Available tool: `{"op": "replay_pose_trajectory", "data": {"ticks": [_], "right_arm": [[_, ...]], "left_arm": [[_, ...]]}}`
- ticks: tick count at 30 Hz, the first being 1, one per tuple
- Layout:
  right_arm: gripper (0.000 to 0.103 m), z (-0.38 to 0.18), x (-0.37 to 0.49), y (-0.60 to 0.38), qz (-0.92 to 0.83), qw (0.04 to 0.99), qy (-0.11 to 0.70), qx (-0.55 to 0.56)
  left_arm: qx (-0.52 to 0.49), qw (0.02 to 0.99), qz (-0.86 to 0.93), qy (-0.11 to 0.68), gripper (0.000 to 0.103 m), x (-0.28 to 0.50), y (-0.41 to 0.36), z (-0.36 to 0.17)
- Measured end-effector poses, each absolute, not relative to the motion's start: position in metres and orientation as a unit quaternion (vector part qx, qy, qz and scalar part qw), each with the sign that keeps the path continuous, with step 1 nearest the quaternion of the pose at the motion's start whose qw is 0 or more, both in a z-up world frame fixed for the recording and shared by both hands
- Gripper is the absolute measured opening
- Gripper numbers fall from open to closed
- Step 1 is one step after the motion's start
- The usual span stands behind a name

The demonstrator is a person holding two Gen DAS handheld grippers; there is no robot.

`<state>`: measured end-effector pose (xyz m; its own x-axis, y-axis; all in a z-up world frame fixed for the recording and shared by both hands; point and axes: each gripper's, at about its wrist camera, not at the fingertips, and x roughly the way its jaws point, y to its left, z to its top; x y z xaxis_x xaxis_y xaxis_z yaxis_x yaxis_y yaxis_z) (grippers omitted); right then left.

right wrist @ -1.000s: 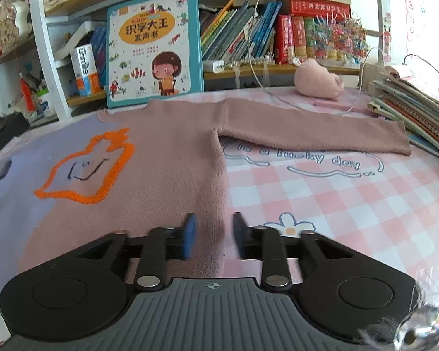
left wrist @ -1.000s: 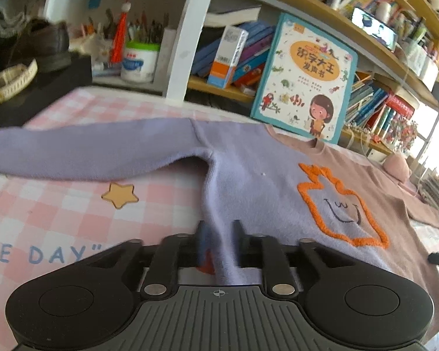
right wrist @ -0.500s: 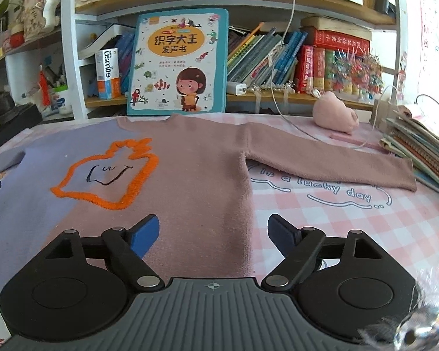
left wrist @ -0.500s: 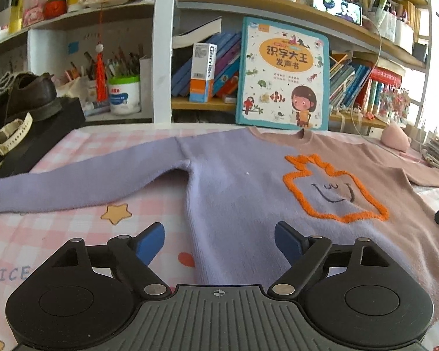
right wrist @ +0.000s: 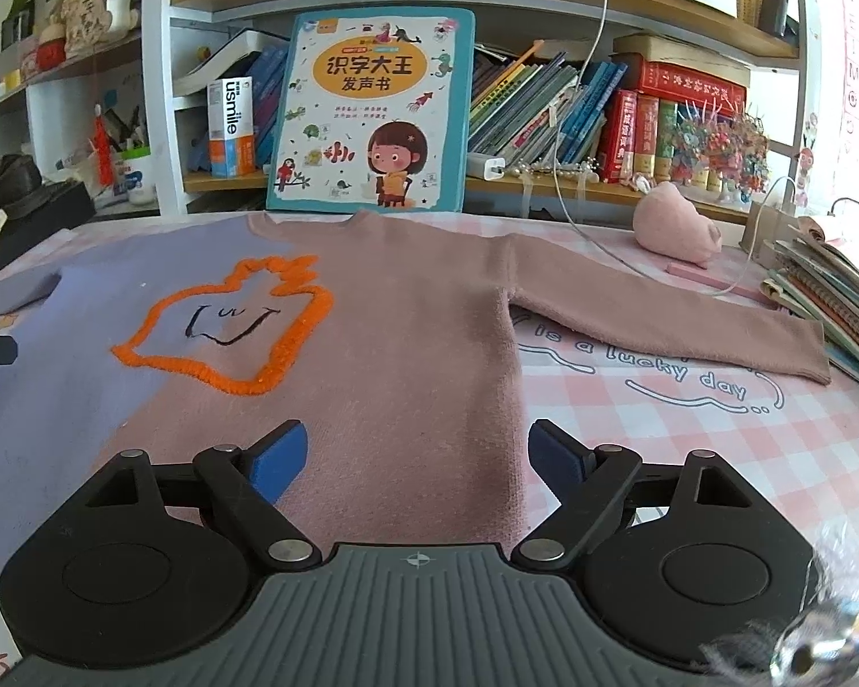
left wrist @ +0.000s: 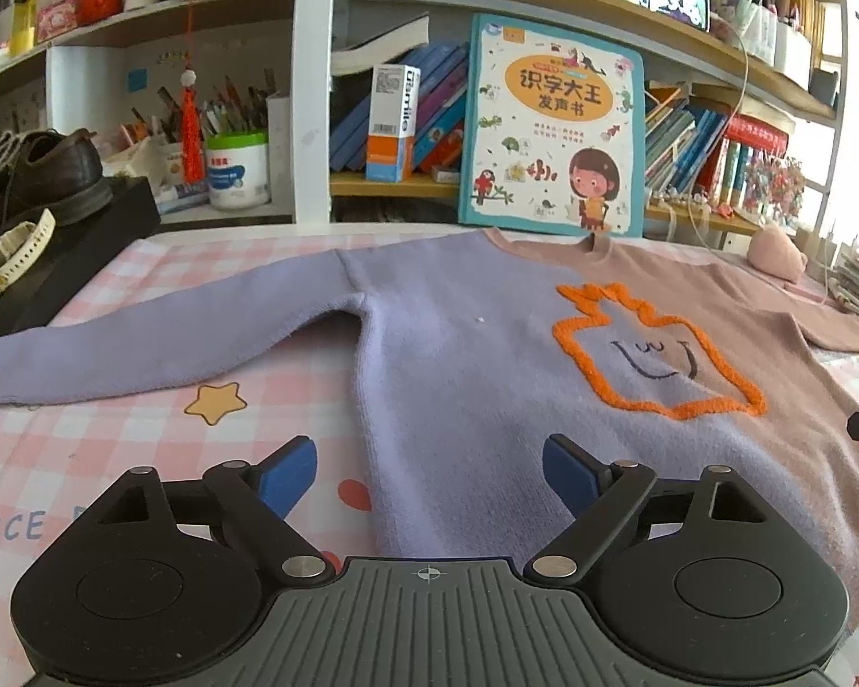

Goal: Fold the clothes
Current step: 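Open both grippers and withdraw them above the flattened sweatshirt, then move the left gripper to the cuff of the lavender sleeve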

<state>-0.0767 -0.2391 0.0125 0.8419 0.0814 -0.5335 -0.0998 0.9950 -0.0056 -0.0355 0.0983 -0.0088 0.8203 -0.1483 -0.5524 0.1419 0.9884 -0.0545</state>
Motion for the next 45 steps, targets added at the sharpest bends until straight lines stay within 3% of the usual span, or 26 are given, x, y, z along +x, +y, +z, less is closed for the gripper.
{"op": "replay_pose_trajectory", "data": {"ticks": [24,32,45], "right_arm": [[0.087,0.016,-0.024,-0.175,0.16,0.95,0.253,-0.089],[0.09,0.027,0.004,-0.145,0.24,0.945,0.198,-0.097],[0.094,0.016,0.01,-0.122,0.314,0.923,0.204,-0.091]], "left_arm": [[0.005,0.956,-0.029,0.292,0.093,-0.011,0.117,-0.011],[-0.036,0.957,0.051,0.284,0.093,-0.006,0.146,-0.011],[-0.072,0.946,0.152,0.276,0.094,0.002,0.199,-0.006]]}}
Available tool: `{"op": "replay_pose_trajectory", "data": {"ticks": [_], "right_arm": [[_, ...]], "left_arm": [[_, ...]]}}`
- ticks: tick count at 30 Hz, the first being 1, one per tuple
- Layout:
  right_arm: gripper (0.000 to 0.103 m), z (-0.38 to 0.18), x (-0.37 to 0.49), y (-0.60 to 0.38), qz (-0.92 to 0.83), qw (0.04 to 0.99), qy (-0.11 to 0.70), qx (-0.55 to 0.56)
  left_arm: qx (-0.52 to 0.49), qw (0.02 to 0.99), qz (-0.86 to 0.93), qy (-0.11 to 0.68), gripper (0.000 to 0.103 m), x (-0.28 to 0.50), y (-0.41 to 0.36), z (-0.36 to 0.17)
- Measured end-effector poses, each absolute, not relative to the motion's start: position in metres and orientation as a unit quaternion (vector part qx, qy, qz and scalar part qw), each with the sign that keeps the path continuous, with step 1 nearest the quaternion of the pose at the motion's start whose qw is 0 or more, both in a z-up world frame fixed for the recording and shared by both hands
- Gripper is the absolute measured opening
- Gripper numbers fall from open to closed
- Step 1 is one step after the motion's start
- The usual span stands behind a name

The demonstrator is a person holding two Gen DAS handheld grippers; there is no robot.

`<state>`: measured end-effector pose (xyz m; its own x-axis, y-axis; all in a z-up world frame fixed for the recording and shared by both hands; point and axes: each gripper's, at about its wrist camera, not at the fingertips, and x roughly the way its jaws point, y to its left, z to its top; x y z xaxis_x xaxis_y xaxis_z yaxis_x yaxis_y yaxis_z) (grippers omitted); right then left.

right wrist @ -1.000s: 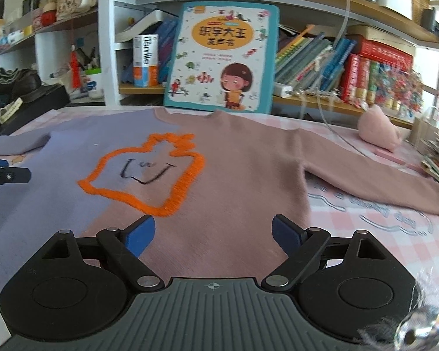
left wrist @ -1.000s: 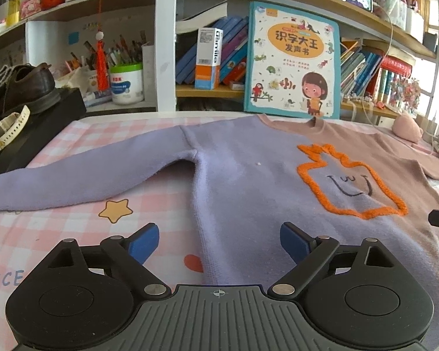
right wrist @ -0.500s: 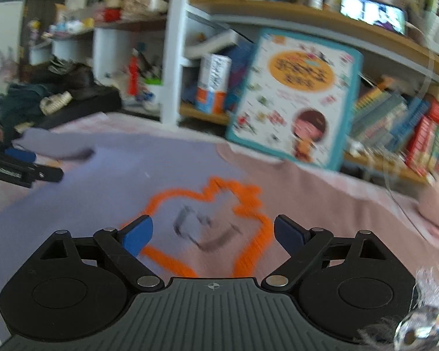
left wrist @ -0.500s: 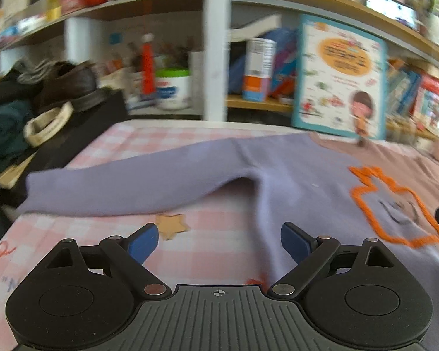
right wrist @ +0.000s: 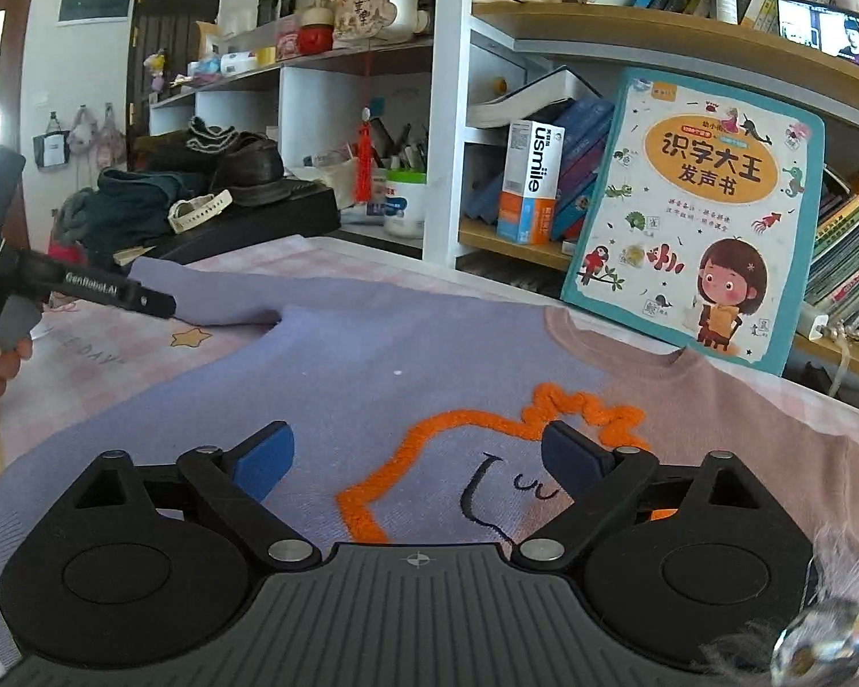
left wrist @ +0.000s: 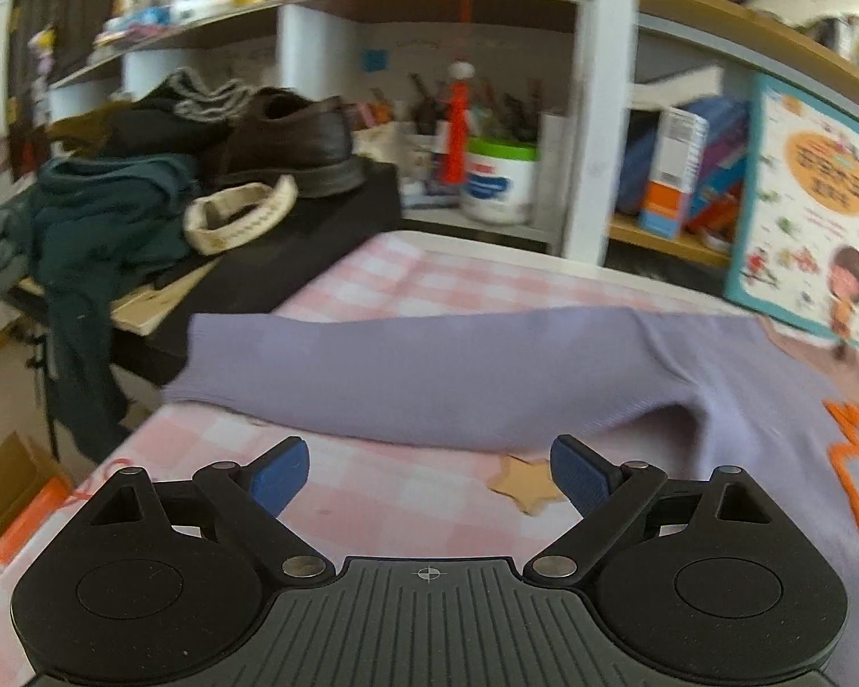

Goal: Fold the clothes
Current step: 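Move the left gripper to the cuff of the lavender sleeve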

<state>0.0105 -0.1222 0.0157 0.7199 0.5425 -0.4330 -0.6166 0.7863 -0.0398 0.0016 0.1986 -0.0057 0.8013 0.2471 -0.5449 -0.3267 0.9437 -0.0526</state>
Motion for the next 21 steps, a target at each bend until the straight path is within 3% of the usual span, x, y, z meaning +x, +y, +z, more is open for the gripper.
{"op": "replay_pose_trajectory", "data": {"ticks": [21], "right_arm": [[0.097,0.015,0.013,-0.132,0.311,0.926,0.204,-0.068]], "left_arm": [[-0.103,0.923,0.255,0.27,0.094,0.022,0.261,-0.014]]}}
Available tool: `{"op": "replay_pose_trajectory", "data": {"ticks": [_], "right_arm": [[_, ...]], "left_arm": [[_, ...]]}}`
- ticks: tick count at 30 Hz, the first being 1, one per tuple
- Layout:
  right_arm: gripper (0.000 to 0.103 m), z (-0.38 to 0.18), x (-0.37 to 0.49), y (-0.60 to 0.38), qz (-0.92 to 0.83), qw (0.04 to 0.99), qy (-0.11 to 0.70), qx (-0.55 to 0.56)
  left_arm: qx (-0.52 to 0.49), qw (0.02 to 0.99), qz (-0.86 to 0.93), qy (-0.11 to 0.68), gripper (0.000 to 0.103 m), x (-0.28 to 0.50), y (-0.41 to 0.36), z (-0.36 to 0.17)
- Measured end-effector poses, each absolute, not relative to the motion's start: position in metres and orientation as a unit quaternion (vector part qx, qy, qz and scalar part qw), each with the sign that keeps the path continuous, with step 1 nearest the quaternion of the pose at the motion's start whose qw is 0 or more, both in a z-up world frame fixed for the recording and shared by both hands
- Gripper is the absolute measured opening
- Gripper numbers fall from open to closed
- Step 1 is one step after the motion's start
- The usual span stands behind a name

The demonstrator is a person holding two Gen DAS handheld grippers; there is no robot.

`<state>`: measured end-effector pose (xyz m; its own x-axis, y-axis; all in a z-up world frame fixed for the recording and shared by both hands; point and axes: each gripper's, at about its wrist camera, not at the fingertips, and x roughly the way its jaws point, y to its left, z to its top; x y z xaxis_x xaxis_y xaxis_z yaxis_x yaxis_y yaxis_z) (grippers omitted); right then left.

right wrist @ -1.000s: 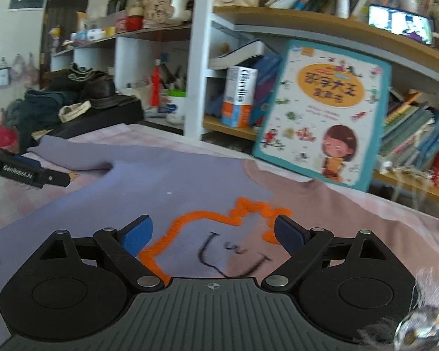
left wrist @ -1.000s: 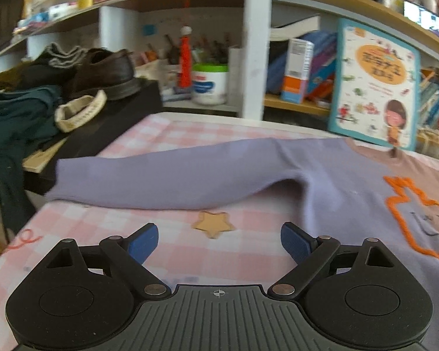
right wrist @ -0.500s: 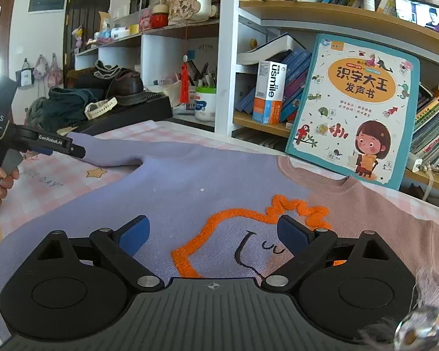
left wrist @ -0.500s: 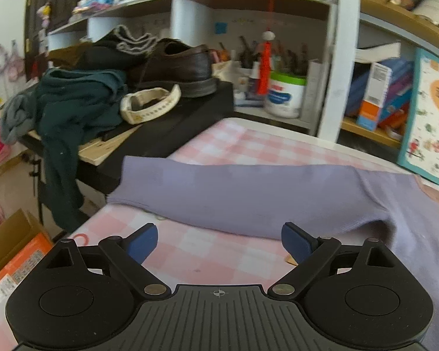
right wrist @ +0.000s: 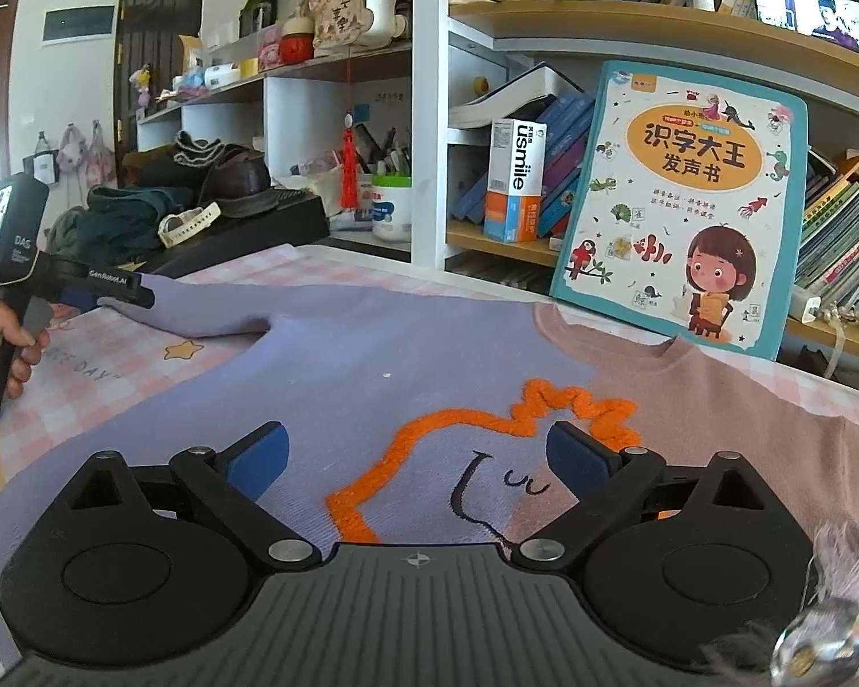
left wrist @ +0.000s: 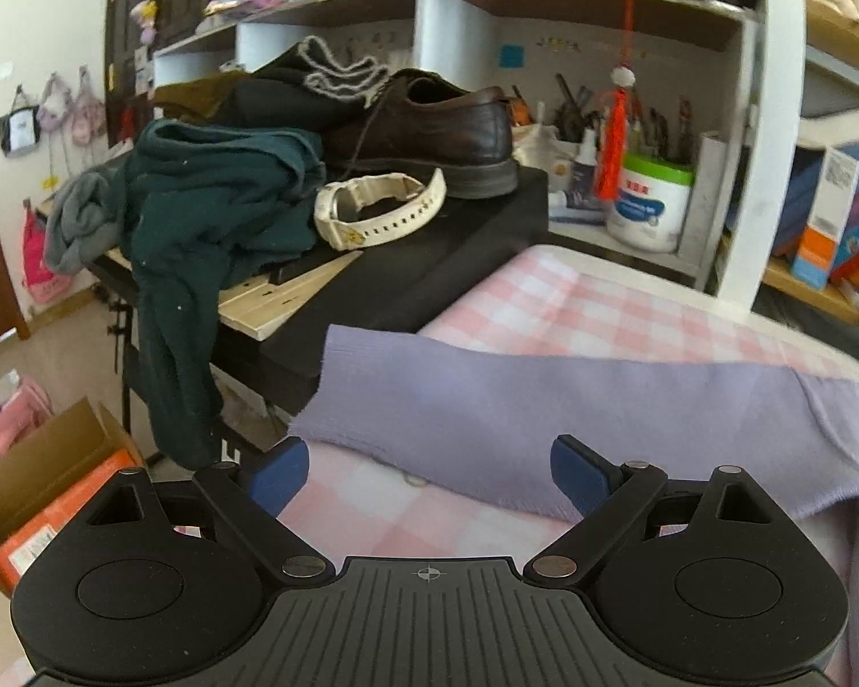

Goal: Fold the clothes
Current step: 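Move the left gripper to the cuff of the lavender sleeve, then grasp the lavender sleeve cuff with the left gripper and lift it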

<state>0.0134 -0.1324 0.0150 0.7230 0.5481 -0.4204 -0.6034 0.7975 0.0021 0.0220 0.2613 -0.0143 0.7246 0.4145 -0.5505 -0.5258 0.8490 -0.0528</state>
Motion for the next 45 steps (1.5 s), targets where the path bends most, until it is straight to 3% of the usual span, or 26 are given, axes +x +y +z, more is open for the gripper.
{"op": "replay_pose_trajectory", "data": {"ticks": [20,26,29,31,45], "right_arm": [[0.097,0.014,0.015,-0.132,0.313,0.923,0.21,-0.069],[0.098,0.013,0.017,-0.131,0.316,0.922,0.214,-0.069],[0.098,0.013,0.017,-0.131,0.317,0.921,0.215,-0.07],[0.098,0.013,0.016,-0.13,0.317,0.921,0.215,-0.071],[0.098,0.012,0.015,-0.128,0.319,0.919,0.219,-0.075]], "left_arm": [[-0.125,0.916,0.268,0.27,0.091,0.024,0.282,-0.017],[-0.147,0.917,0.257,0.268,0.076,0.024,0.288,-0.019],[-0.153,0.917,0.256,0.263,0.061,0.023,0.29,-0.019],[-0.153,0.921,0.246,0.262,0.045,0.024,0.288,-0.019],[-0.21,0.918,0.244,0.233,0.045,0.028,0.295,-0.02]]}}
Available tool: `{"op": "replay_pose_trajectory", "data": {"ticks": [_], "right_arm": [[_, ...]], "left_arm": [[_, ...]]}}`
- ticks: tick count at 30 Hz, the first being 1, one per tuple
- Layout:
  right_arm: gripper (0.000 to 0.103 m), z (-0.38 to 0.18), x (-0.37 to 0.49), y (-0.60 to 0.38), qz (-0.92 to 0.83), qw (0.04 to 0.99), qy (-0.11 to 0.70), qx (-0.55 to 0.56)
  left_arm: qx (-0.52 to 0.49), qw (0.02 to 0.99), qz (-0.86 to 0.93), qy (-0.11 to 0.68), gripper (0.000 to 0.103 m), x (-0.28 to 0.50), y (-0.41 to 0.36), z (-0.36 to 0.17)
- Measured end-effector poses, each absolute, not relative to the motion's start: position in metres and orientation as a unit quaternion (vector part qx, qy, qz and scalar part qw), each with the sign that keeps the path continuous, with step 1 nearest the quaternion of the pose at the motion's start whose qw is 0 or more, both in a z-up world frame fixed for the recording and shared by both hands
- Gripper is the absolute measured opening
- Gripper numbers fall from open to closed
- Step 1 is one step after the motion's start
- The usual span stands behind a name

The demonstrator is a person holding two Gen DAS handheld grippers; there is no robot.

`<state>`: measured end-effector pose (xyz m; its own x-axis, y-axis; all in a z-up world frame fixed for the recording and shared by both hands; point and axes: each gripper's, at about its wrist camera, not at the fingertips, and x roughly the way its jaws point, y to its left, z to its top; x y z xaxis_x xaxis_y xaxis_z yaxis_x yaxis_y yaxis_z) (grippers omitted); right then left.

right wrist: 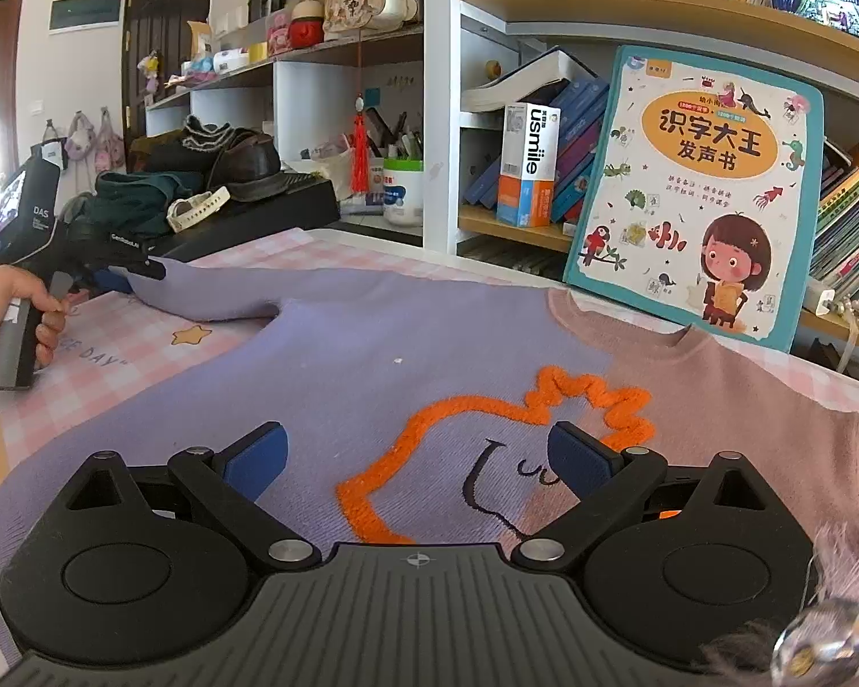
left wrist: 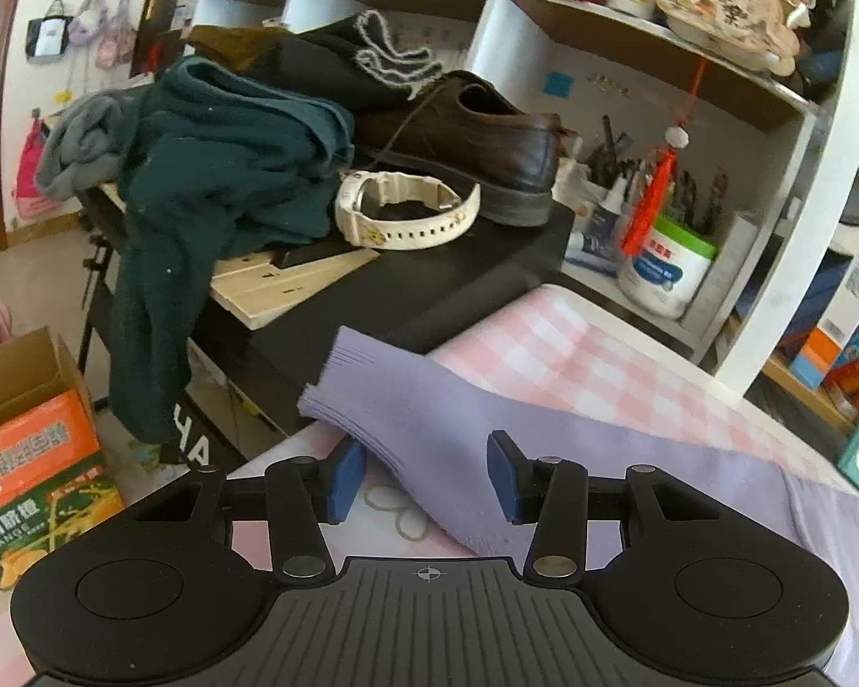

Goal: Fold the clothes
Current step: 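Grasp the lavender sleeve cuff with the left gripper and lift it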

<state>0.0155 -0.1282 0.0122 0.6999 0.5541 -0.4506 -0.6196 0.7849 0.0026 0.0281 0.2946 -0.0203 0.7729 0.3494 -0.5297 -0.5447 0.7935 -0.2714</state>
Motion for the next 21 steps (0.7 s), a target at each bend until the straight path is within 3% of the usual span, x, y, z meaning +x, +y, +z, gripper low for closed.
{"op": "replay_pose_trajectory", "data": {"ticks": [6,15,21], "right_arm": [[0.098,0.013,0.013,-0.128,0.307,0.924,0.214,-0.076],[0.098,0.012,0.003,-0.173,0.202,0.946,0.253,-0.023],[0.098,0.005,-0.019,-0.215,0.124,0.955,0.27,-0.01]], "left_arm": [[-0.231,0.916,0.242,0.223,0.039,0.024,0.302,-0.022],[-0.263,0.911,0.231,0.218,0.004,0.021,0.318,-0.026],[-0.233,0.93,0.205,0.198,0.003,0.017,0.304,-0.01]]}}
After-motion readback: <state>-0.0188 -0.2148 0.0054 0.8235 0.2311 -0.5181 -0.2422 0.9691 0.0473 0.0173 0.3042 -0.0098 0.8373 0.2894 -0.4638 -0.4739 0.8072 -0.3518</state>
